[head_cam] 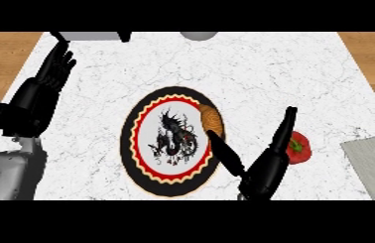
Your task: Pick the croissant from the placemat and place it in the plate
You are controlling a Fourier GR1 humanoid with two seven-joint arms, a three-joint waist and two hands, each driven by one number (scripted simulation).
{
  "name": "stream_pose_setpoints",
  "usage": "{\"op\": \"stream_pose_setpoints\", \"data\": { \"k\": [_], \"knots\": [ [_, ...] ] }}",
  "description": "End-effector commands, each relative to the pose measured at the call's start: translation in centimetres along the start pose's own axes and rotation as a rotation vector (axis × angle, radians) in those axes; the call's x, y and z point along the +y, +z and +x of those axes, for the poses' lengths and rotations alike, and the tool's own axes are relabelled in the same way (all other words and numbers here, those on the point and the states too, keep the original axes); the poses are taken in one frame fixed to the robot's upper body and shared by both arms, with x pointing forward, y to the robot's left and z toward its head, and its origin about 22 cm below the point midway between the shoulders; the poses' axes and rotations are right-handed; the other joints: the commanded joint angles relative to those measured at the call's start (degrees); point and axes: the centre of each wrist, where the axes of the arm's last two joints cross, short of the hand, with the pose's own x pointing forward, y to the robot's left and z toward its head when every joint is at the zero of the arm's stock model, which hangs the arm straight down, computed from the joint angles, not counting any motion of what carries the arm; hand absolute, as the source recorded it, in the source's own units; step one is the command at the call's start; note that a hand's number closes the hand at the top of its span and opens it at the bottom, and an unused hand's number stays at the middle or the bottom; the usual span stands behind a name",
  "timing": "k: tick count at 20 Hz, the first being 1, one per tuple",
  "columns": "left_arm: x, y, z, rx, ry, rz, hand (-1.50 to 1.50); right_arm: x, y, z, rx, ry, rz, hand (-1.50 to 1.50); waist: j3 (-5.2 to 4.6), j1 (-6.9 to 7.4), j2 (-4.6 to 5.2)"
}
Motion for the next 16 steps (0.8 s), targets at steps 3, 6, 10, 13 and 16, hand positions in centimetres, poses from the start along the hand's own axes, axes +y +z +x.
{"op": "stream_pose_setpoints", "data": {
  "k": [3,6,10,13,16],
  "knots": [
    [0.3,2.0,-0.1,0.002,0.0,0.002,0.0,-6.5,5.7,-0.1,0.133,-0.051,-0.037,-1.5,0.0,-0.13,-0.08],
    [0.3,0.1,1.2,-0.024,0.003,0.018,0.0,-8.2,6.6,0.1,0.107,-0.04,-0.085,-1.5,0.02,0.05,0.38],
    [0.3,0.9,0.5,-0.016,-0.011,-0.006,0.0,-11.4,9.5,0.0,0.151,-0.011,-0.048,-1.5,0.04,-0.05,0.22],
    [-0.5,0.4,0.3,-0.021,-0.007,-0.002,0.0,-12.2,9.8,0.1,0.105,0.0,-0.077,-1.5,0.02,0.22,0.43],
    [-1.0,1.8,0.2,-0.017,0.01,-0.014,0.0,-14.3,11.2,-2.1,0.081,0.059,-0.083,-1.5,0.04,0.39,0.35]
  ]
}}
